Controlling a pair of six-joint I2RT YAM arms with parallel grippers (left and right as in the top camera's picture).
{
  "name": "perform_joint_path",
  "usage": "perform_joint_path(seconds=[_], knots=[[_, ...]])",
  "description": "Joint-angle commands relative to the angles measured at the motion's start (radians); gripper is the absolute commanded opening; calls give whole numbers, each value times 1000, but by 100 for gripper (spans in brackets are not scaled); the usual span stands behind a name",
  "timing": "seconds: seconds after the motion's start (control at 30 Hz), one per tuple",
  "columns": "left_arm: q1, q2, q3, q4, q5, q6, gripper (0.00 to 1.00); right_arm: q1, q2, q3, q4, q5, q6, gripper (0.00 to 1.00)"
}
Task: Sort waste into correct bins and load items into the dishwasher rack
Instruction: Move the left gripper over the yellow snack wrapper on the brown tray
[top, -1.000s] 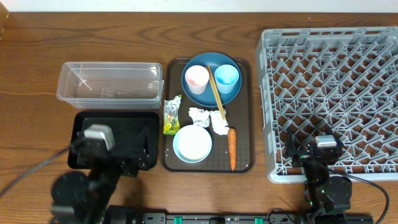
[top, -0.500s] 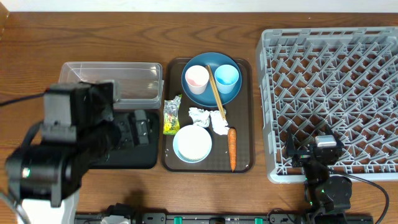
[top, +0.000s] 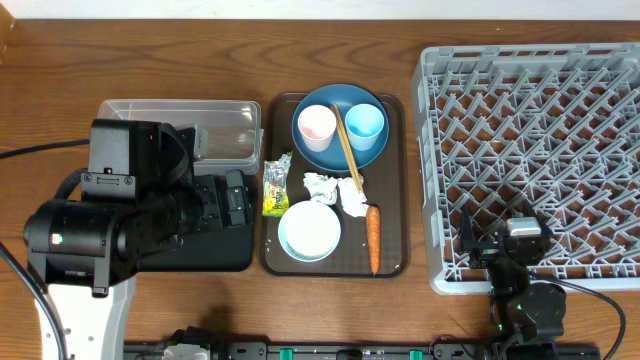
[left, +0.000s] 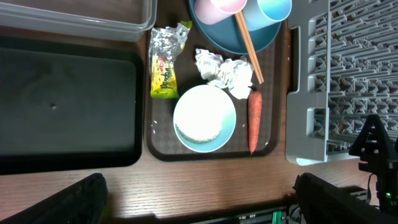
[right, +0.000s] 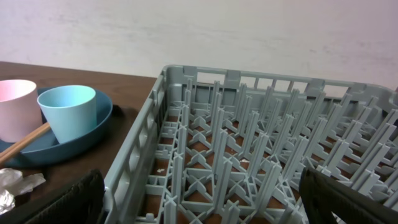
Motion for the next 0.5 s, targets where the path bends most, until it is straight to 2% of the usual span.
perform_joint_path(seconds=[0.0, 0.2, 0.47], knots=[[3, 2, 8, -3, 10, -7, 98, 28, -2, -1, -4, 7, -11, 99], [3, 2, 8, 0, 3, -7, 98, 28, -2, -1, -4, 7, -11, 99], [-46, -1, 8, 6, -69, -89, 97, 28, -2, -1, -4, 8, -11, 99]])
